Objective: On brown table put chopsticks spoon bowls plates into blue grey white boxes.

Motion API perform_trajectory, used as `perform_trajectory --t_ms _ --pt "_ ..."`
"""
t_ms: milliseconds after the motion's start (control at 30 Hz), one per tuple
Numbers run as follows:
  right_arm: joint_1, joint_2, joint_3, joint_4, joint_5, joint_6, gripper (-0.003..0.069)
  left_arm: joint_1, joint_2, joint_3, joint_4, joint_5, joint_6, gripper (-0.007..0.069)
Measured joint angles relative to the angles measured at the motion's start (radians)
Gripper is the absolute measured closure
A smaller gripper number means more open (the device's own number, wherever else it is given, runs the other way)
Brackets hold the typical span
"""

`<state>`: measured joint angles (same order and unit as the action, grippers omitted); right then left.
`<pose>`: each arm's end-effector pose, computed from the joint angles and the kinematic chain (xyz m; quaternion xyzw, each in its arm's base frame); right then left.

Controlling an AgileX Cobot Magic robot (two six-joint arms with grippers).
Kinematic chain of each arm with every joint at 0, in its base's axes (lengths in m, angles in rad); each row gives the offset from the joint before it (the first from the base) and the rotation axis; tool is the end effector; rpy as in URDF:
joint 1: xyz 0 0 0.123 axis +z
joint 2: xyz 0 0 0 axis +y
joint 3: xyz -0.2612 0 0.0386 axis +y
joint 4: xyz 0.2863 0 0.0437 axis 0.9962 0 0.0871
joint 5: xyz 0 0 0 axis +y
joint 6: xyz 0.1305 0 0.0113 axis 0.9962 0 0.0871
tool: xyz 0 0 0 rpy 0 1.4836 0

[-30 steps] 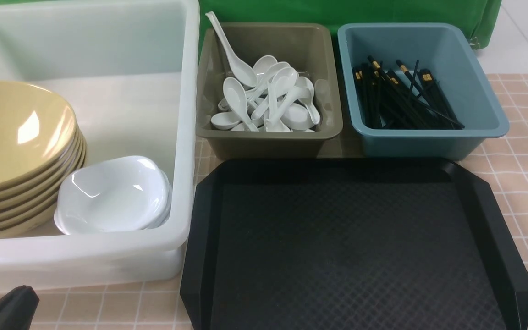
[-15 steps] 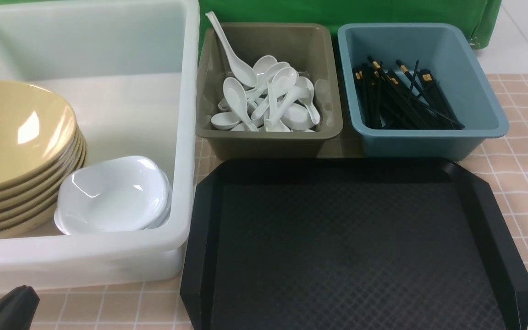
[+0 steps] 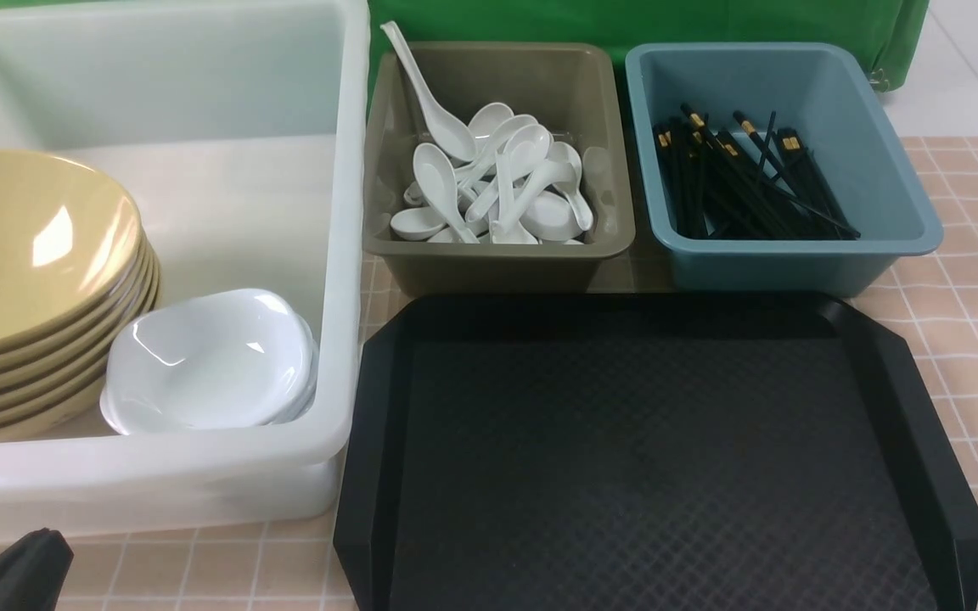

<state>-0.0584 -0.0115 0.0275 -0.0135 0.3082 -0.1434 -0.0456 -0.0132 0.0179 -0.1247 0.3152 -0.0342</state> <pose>0.1523 -0.0094 0.1669 -0.0372 0.7849 -0.0679 0.6148 0.1518 -0.0120 0.1705 -0.0300 0.7831 -0.0765 0.6165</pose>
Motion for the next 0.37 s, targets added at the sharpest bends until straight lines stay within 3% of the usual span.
perform_trajectory --t_ms 367 --pt "0.000 0.000 0.000 0.000 0.000 0.000 0.0498 0.000 0.000 0.000 0.000 0.000 0.000 0.0634"
